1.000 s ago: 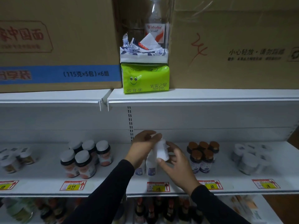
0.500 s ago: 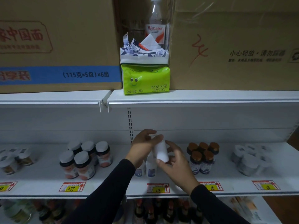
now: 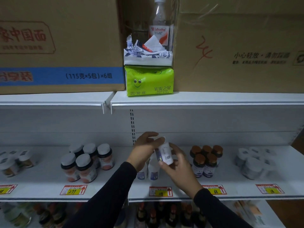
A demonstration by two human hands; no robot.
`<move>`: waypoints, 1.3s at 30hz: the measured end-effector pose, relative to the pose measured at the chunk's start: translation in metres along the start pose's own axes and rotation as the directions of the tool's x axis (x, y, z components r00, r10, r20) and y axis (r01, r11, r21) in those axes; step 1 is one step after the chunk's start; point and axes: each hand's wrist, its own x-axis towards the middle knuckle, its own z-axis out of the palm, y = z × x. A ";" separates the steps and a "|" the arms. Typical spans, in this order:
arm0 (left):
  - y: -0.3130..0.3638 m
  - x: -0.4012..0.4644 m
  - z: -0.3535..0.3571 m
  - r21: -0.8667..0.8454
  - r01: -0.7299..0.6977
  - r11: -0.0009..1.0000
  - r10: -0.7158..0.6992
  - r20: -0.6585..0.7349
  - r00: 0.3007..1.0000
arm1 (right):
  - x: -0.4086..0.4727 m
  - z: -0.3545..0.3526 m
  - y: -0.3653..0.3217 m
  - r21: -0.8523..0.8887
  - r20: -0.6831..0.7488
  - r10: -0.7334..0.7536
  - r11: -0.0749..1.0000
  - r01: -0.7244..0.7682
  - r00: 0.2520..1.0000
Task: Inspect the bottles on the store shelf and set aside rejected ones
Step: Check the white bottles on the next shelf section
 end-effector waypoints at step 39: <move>-0.004 -0.004 0.000 0.326 0.149 0.933 -0.183 0.076 0.980 | -0.007 -0.011 -0.002 -0.107 0.087 -0.108 0.987 0.117 0.990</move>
